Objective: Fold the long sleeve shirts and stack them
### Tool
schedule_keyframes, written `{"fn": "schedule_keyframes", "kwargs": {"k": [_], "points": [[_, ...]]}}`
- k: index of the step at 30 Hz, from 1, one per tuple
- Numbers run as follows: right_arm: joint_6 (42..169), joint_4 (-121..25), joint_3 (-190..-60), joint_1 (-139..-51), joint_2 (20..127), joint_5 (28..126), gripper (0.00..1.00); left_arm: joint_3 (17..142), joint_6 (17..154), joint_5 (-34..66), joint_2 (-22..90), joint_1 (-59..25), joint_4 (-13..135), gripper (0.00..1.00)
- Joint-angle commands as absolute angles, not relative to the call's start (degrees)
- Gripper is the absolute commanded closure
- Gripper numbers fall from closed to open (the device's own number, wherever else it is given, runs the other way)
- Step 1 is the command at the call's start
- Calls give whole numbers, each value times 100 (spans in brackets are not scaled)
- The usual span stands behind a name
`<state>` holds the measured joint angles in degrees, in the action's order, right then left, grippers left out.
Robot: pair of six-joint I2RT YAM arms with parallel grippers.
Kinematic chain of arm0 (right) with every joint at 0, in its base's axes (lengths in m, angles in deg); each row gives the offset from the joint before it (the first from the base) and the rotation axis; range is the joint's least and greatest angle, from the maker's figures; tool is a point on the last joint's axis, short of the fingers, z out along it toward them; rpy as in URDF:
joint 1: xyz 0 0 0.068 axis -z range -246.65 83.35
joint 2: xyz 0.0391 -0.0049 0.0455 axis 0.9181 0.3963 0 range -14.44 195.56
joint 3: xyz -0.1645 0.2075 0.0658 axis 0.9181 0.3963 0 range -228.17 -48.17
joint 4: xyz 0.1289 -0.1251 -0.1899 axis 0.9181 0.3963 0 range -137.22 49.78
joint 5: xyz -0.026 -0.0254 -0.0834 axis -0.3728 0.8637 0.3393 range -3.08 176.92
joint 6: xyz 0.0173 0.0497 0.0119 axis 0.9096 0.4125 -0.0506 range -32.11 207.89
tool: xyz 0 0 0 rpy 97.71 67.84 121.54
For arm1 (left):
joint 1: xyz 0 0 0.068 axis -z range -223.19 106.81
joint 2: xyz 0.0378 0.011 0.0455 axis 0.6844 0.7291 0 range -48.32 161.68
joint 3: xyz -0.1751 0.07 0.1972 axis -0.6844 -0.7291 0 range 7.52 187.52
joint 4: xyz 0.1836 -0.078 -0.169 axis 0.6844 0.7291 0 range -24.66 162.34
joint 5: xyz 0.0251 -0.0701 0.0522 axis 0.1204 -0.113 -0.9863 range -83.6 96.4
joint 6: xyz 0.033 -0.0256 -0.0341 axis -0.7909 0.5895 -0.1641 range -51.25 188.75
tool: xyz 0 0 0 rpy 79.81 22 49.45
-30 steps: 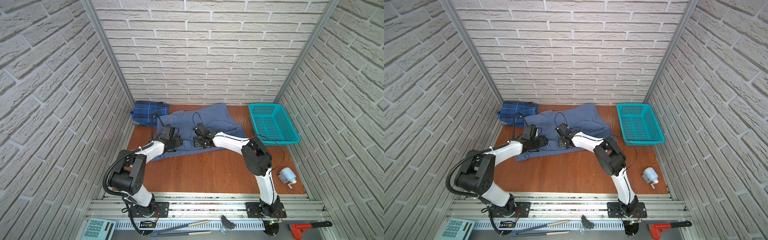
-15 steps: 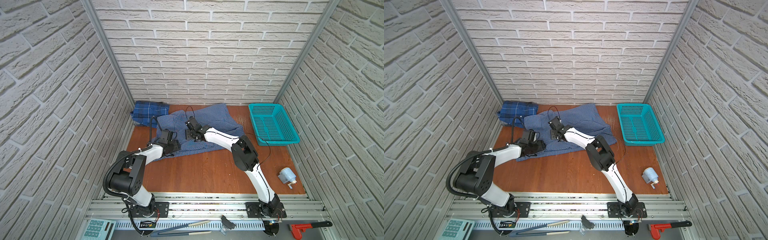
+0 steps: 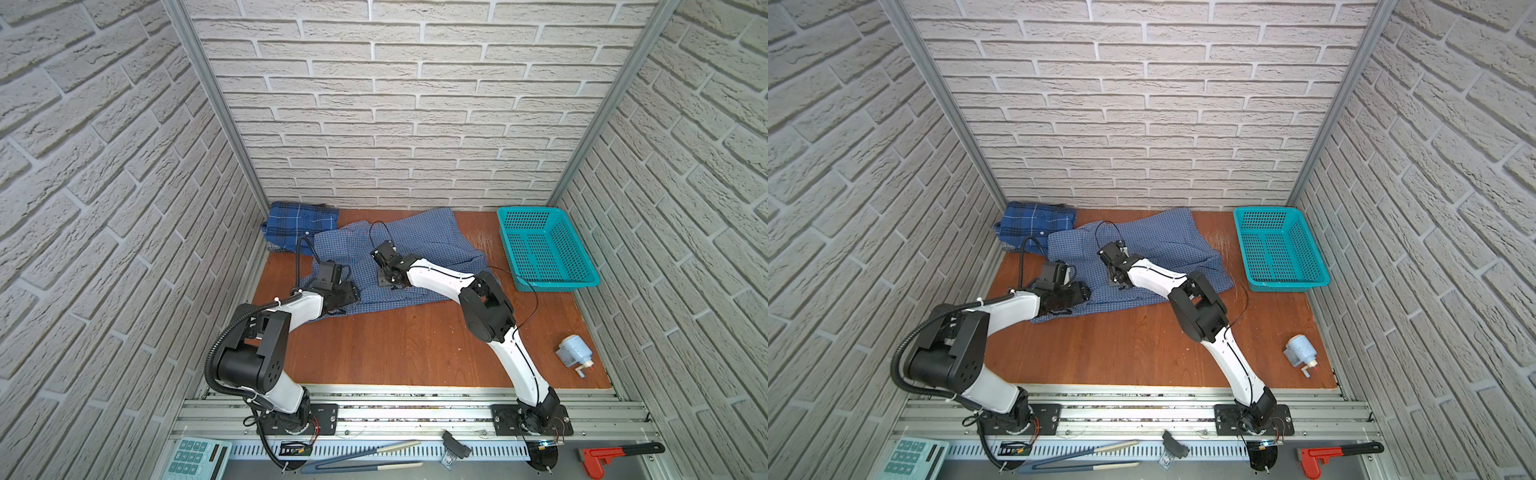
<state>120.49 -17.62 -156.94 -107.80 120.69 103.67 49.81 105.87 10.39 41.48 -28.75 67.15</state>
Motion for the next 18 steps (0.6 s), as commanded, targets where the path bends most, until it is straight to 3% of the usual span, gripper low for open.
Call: {"fn": "schedule_keyframes", "kwargs": {"k": [1, 8, 14, 18], "points": [[11910, -1719, -15546, -10832, 11153, 10355, 94, 5246, 10518, 797, 4002, -2825, 7085, 20], [11526, -1580, -14420, -10688, 9129, 11370, 94, 5462, 10357, 710, 3007, -3131, 7710, 12], [11198, -3031, -11643, -9480, 7264, 10845, 94, 5470, 10248, 500, 2741, -3272, 8015, 9], [10840, -3480, -10853, -8718, 7131, 10533, 94, 5291, 10300, 729, 2945, -3211, 7765, 9]]}}
